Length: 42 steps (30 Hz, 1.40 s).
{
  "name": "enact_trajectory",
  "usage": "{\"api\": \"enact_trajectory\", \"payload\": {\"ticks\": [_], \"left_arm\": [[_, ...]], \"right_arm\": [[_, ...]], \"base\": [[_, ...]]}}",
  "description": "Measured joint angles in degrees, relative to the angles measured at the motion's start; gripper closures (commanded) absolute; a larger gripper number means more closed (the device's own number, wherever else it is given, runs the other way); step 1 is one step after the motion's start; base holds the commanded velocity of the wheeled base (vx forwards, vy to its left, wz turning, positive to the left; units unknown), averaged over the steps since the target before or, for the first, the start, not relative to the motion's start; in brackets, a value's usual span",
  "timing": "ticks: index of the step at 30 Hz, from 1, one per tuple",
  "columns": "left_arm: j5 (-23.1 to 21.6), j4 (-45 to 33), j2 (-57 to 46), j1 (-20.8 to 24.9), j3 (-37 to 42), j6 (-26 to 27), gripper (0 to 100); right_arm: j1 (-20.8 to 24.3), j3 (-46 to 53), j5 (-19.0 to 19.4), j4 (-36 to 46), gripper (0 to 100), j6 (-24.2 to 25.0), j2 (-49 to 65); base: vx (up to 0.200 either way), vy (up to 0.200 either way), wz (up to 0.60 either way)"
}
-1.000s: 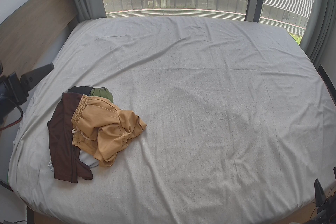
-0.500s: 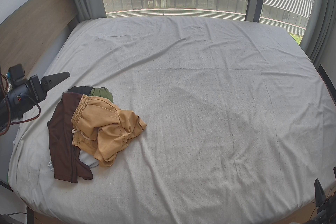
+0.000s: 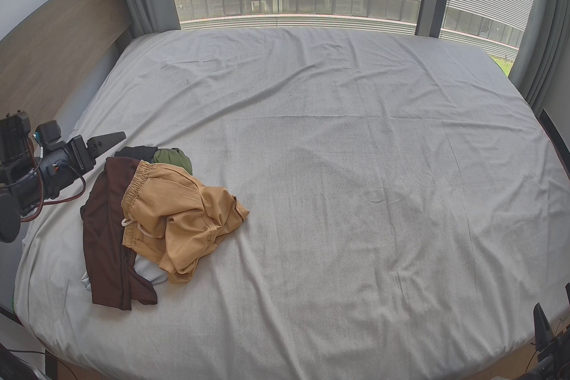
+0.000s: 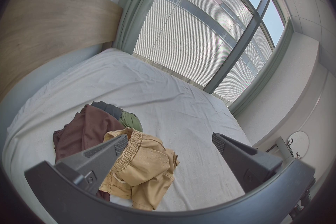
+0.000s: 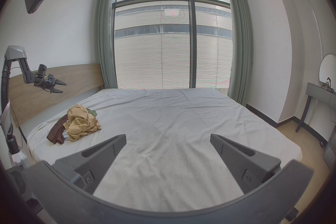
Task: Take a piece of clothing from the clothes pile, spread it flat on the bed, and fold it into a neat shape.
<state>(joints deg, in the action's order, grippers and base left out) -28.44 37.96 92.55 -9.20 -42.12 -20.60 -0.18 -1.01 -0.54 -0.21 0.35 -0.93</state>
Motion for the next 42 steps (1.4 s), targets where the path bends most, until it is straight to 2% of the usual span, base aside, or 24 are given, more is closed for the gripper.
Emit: {"api": "enact_trajectory", "payload": {"ticks": [8, 25, 32, 42], "left_arm": [[-2.65, 3.80, 6.95, -0.94, -0.55, -0.11, 0], [-4.49, 4.24, 15.77, -1.34, -4.24, -0.13, 0], [-5.19, 4.07, 18.83, -1.32, -8.23, -0.04, 0], [-5.17, 3.96, 22.97, 0.09, -11.68, 0.13, 0]], "right_arm": [[-0.02, 0.00, 0.00, 0.05, 0, 0.00, 0.00], [-0.04, 0.00, -0.06, 0.05, 0, 0.05, 0.00], [0.02, 0.00, -0.06, 0.05, 0, 0.07, 0.00], [-0.06, 0.00, -0.06, 0.05, 0, 0.07, 0.00]], "base": [[0.000, 0.000, 0.00], [0.000, 0.000, 0.00], [0.000, 0.000, 0.00], [0.000, 0.000, 0.00]]}}
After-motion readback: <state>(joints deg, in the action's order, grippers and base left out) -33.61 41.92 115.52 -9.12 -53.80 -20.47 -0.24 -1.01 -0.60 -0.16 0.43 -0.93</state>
